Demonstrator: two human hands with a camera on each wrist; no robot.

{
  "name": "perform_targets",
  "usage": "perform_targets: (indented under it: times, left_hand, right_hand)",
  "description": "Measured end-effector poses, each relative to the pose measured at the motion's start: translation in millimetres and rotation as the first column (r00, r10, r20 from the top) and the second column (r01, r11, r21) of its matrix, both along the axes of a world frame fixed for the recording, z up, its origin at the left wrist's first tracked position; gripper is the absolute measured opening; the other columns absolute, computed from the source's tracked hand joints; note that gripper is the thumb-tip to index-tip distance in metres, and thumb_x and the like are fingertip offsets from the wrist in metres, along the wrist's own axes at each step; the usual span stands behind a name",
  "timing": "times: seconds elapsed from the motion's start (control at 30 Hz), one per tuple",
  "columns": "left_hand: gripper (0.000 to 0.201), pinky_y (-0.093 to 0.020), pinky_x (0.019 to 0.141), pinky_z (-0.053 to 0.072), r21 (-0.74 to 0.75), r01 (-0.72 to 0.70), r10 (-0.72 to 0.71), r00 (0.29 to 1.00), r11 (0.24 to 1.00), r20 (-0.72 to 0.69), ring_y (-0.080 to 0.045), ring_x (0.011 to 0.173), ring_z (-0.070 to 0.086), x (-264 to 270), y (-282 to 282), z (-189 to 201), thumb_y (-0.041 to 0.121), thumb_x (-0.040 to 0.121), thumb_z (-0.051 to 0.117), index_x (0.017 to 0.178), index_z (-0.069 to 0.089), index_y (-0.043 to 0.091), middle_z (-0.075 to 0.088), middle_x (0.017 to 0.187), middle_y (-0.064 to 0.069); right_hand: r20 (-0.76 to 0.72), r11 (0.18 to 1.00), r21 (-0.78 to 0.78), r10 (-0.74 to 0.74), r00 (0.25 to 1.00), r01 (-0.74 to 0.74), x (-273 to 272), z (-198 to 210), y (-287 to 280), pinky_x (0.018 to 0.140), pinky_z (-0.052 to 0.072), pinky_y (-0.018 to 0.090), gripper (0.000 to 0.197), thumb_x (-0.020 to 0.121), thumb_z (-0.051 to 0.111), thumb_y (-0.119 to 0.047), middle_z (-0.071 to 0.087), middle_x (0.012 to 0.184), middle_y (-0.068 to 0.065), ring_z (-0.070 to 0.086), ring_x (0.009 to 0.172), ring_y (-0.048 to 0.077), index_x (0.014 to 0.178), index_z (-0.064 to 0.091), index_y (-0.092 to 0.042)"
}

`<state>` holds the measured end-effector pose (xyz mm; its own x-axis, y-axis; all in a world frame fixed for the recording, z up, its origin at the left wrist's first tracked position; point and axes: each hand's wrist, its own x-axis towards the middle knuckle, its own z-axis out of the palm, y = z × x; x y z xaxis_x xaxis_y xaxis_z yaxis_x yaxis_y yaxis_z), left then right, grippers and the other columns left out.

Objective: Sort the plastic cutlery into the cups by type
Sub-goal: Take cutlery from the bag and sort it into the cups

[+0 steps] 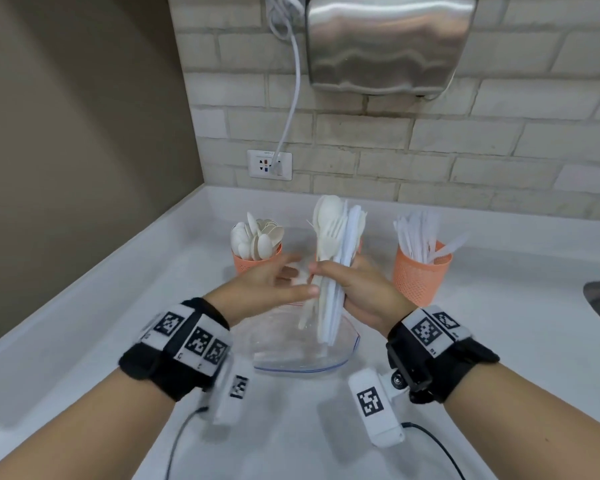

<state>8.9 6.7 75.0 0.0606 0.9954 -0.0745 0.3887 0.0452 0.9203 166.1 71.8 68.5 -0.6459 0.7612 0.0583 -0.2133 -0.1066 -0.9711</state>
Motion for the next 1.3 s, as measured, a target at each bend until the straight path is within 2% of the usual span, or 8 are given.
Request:
perform_targets:
  times: [0.17,0.3,0.53,0.73,0.87,1.0,1.1,1.3]
  left_hand:
    - [0.040,-0.024,0.074,0.055,-0.074,0.081,-0.040,0.895,0.994,0.444,-0.012,0.090,0.068,30.1,7.3,-9.7,0.014,0.085,0.063,0.123,0.052,0.013,0.070,0.099,-0.002]
    - [0.022,-0.018,0.054,0.050,-0.168,0.088,0.008,0.865,0.982,0.502,-0.005,0.052,0.059,28.3,9.7,-10.1,0.023,0.087,0.055,0.103,0.060,0.009,0.065,0.074,-0.002]
    - [0.015,-0.030,0.061,0.058,-0.179,0.007,0.106,0.785,0.984,0.611,-0.012,0.055,0.061,40.7,22.0,-22.2,0.013,0.087,0.058,0.099,0.059,0.004,0.057,0.074,-0.006]
    - [0.015,-0.025,0.052,0.052,-0.136,0.013,0.080,0.753,0.991,0.653,-0.014,0.059,0.057,53.5,27.9,-23.0,0.005,0.090,0.051,0.103,0.059,0.004,0.059,0.071,-0.007]
    - [0.022,-0.025,0.049,0.051,-0.161,0.006,0.113,0.687,0.987,0.718,-0.017,0.064,0.054,57.6,34.9,-25.1,0.012,0.093,0.048,0.112,0.056,0.004,0.058,0.076,-0.007]
    - [0.025,-0.029,0.062,0.050,-0.172,-0.047,0.162,0.645,0.984,0.747,-0.017,0.075,0.056,56.3,43.2,-23.1,0.025,0.097,0.041,0.105,0.059,0.010,0.061,0.084,-0.007]
    - [0.035,-0.033,0.086,0.050,-0.147,-0.044,0.141,0.638,0.988,0.757,-0.017,0.088,0.066,55.1,47.7,-20.7,0.034,0.099,0.035,0.110,0.059,0.011,0.071,0.091,-0.005]
    - [0.041,-0.036,0.098,0.044,-0.150,-0.067,0.156,0.665,0.986,0.730,-0.016,0.099,0.063,58.1,50.8,-15.3,0.042,0.099,0.028,0.113,0.059,0.017,0.068,0.101,-0.003]
  right_hand:
    - [0.103,0.997,0.053,0.055,0.993,-0.061,-10.2,7.4,-6.4,0.068,0.057,0.026,0.014,0.092,0.054,-0.016,0.068,0.086,0.008,0.067,0.082,0.018,0.099,0.063,-0.007]
    - [0.404,0.986,0.153,0.003,0.915,-0.071,9.1,15.8,-2.5,0.058,0.043,0.000,0.028,0.095,0.045,-0.039,0.067,0.093,-0.005,0.063,0.077,-0.007,0.100,0.063,-0.019]
    - [0.383,0.900,0.366,-0.378,0.843,0.237,14.9,-7.6,3.8,0.058,0.042,0.017,0.026,0.088,0.060,-0.032,0.060,0.085,0.006,0.053,0.068,0.009,0.096,0.056,-0.008]
    - [0.158,0.677,0.570,-0.646,0.747,0.465,12.5,-8.6,-1.7,0.055,0.043,0.005,0.022,0.088,0.060,-0.009,0.052,0.075,-0.003,0.050,0.062,0.002,0.106,0.048,-0.012]
    - [0.155,0.639,0.613,-0.674,0.723,0.464,13.5,-9.6,5.4,0.059,0.044,0.007,0.012,0.087,0.057,-0.005,0.053,0.080,-0.001,0.053,0.068,0.010,0.096,0.053,-0.013]
    - [0.259,0.669,0.691,-0.583,0.770,0.274,11.1,-8.0,7.2,0.069,0.048,0.025,0.014,0.089,0.055,-0.007,0.062,0.084,0.006,0.057,0.073,0.014,0.093,0.067,-0.002]
    - [0.349,0.706,0.692,-0.510,0.786,0.150,8.4,-1.2,6.2,0.071,0.048,0.030,0.018,0.084,0.060,-0.012,0.057,0.080,0.007,0.053,0.072,0.014,0.096,0.063,0.002]
    - [0.497,0.811,0.584,-0.403,0.768,0.047,7.7,7.0,16.8,0.078,0.051,0.035,0.032,0.083,0.067,-0.018,0.055,0.079,0.000,0.057,0.079,0.019,0.109,0.053,-0.004]
